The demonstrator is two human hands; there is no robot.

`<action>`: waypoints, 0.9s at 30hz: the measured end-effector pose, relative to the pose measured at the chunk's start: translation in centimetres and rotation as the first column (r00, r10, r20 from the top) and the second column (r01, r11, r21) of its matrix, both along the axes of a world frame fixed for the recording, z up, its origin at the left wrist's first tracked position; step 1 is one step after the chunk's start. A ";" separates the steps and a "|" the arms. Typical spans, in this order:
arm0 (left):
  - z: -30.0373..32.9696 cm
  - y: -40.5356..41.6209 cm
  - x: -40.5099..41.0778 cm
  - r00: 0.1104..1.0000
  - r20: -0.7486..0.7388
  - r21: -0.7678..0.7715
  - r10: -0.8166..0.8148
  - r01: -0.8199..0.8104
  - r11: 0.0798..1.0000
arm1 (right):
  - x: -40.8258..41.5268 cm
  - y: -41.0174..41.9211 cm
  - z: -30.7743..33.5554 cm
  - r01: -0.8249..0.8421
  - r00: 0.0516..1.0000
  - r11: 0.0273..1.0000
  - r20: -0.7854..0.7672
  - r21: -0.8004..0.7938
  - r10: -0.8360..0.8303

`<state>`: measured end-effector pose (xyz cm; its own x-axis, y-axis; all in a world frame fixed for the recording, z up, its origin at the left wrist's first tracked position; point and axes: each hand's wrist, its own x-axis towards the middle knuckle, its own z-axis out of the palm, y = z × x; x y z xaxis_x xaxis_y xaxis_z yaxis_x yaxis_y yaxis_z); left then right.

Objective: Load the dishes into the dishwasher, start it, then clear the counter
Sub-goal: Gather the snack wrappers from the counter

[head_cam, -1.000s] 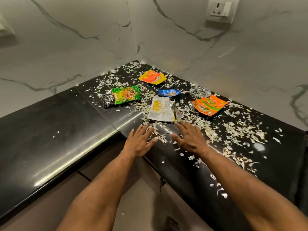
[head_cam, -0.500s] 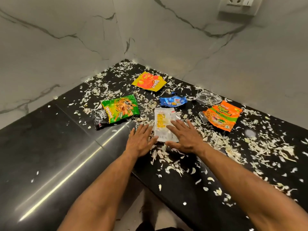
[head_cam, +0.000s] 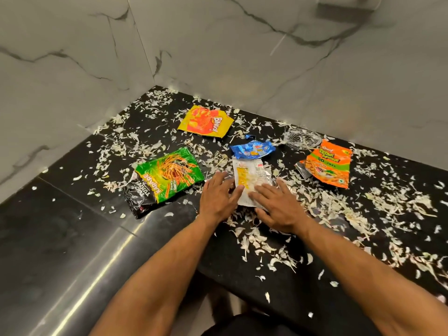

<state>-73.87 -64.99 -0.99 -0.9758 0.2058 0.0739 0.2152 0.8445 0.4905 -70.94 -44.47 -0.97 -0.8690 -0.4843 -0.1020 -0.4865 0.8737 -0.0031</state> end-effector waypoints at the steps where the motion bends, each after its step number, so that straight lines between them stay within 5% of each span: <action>1: 0.3 0.2 -0.4 0.999 0.007 0.078 0.037 -0.037 0.996 | 0.1 0.0 -0.1 -0.011 0.999 1.000 -0.047 -0.017 0.010; 5: 1.6 1.5 -1.7 0.937 0.337 0.428 0.090 -0.237 0.872 | 0.1 0.1 -0.3 -0.042 0.983 0.996 -0.184 -0.080 0.027; 13: 4.1 4.0 -4.2 0.707 0.699 0.486 0.104 -0.577 0.657 | 0.4 -0.7 0.6 -0.141 0.957 0.960 -0.282 -0.240 0.070; 22: 7.3 3.3 -6.4 0.949 0.308 0.464 0.069 -0.213 0.860 | -1.3 3.2 1.0 0.039 0.948 0.946 -0.288 -0.322 -0.138; 27: 8.1 3.4 -6.5 0.984 0.175 0.482 0.044 -0.125 0.867 | -2.8 7.8 1.4 0.400 0.875 0.893 -0.204 -0.206 -0.439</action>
<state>-80.39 -61.63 7.16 -0.9951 0.0989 -0.0083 0.0423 0.4984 0.8659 -73.75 -36.68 0.40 -0.9818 -0.0610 0.1797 -0.0771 0.9935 -0.0838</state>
